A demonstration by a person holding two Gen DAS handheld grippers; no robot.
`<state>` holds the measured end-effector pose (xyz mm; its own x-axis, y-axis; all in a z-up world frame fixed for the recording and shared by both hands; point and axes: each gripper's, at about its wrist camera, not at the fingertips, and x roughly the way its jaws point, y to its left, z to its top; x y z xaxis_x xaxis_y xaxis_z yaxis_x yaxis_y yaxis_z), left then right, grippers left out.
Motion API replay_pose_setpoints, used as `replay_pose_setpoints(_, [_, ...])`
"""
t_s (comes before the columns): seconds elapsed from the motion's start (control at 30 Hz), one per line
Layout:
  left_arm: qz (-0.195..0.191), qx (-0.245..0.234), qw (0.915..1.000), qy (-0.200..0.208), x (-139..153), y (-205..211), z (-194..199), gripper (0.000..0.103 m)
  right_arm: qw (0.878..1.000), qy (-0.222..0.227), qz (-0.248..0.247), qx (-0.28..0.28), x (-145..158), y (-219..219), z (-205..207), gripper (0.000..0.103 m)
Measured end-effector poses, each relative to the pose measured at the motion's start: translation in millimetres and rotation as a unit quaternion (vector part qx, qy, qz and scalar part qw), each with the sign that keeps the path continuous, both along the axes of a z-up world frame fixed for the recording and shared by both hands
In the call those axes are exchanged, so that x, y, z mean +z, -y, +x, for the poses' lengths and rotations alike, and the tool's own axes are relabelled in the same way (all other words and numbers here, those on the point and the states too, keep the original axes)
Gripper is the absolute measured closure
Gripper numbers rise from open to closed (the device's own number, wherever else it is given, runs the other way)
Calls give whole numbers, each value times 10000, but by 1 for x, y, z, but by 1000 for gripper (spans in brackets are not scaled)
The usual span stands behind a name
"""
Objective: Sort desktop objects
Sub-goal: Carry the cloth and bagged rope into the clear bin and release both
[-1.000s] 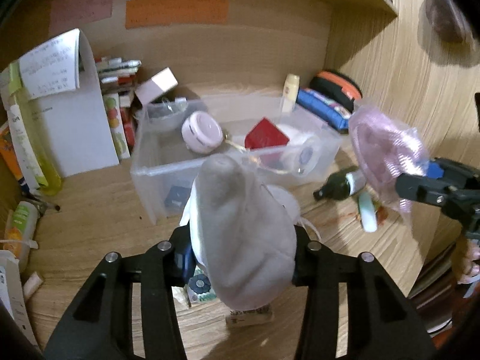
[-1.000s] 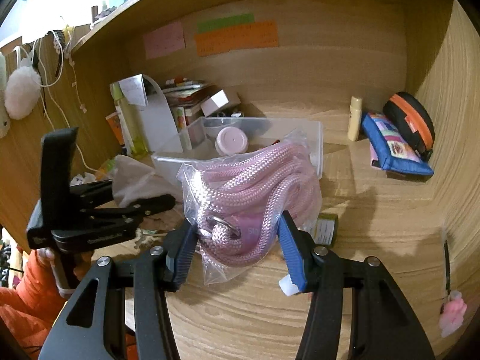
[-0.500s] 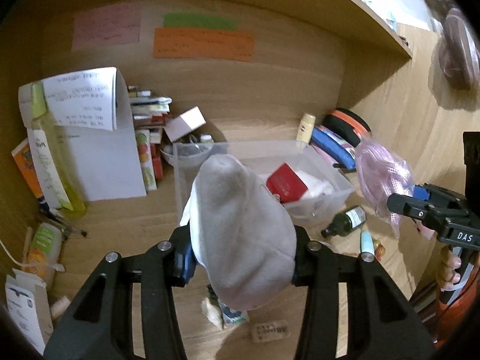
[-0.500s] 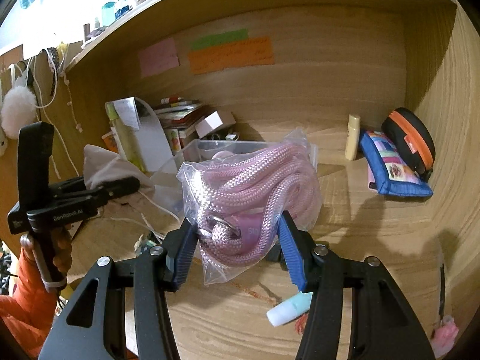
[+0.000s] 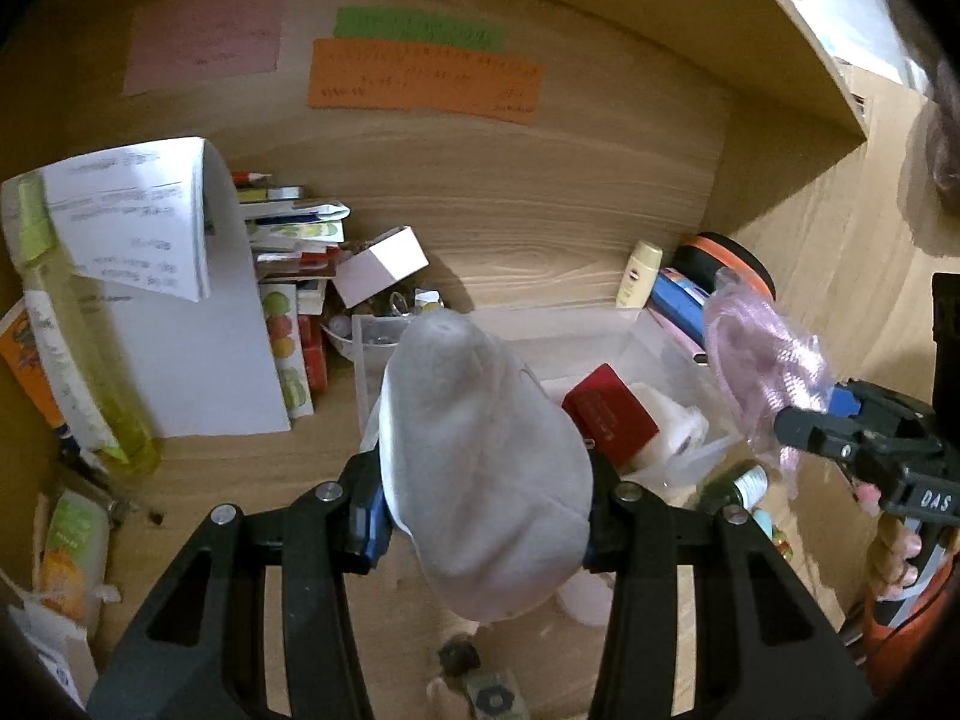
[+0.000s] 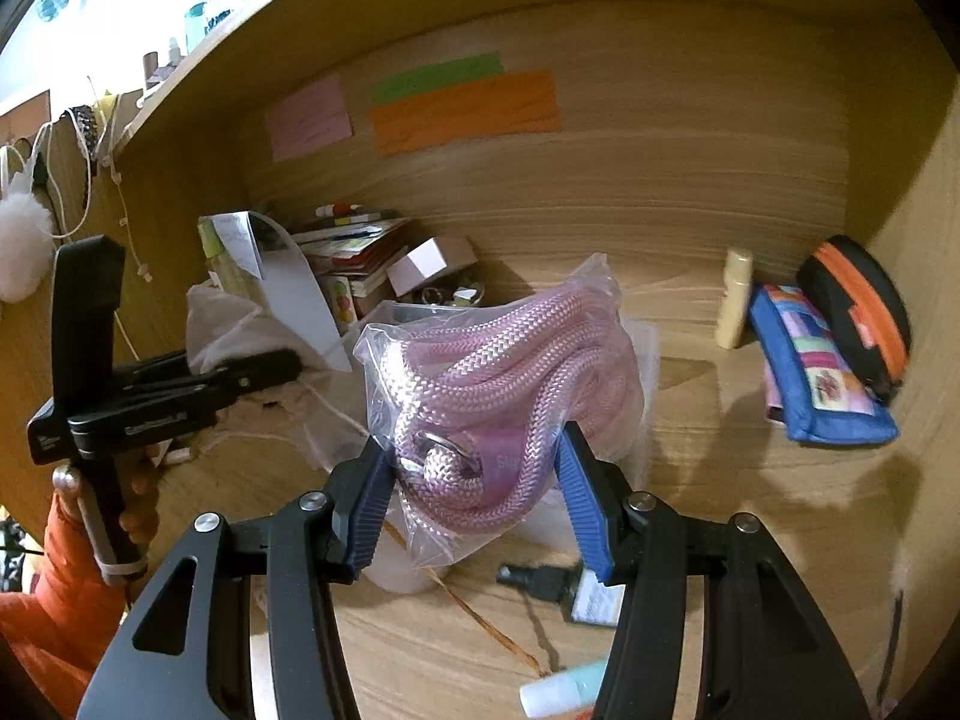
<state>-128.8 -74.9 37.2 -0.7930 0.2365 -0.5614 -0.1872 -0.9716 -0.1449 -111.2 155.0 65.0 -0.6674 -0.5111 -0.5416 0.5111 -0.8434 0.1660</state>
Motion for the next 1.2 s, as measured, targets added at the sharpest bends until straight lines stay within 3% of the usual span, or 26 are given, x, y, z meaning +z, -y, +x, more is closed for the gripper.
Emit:
replay_pose_setpoints(0.37, [261,-58,9983,520,-15,-5,-49,57,9983,352,184,438,-18,41,-48,54])
replay_pose_setpoints(0.6, [260,-41,9970,734,-27,-14,-63,57,9946,177,927,439,-35,63,-60,54])
replay_pose_setpoints(0.97, [4,31,9967,814,-41,-25,-73,57,9931,622,704,704,-48,62,-73,53])
replay_pose_setpoints(1.2, [19,38,9968,799,-40,-23,-71,57,9940,445,758,650,-48,64,-70,53])
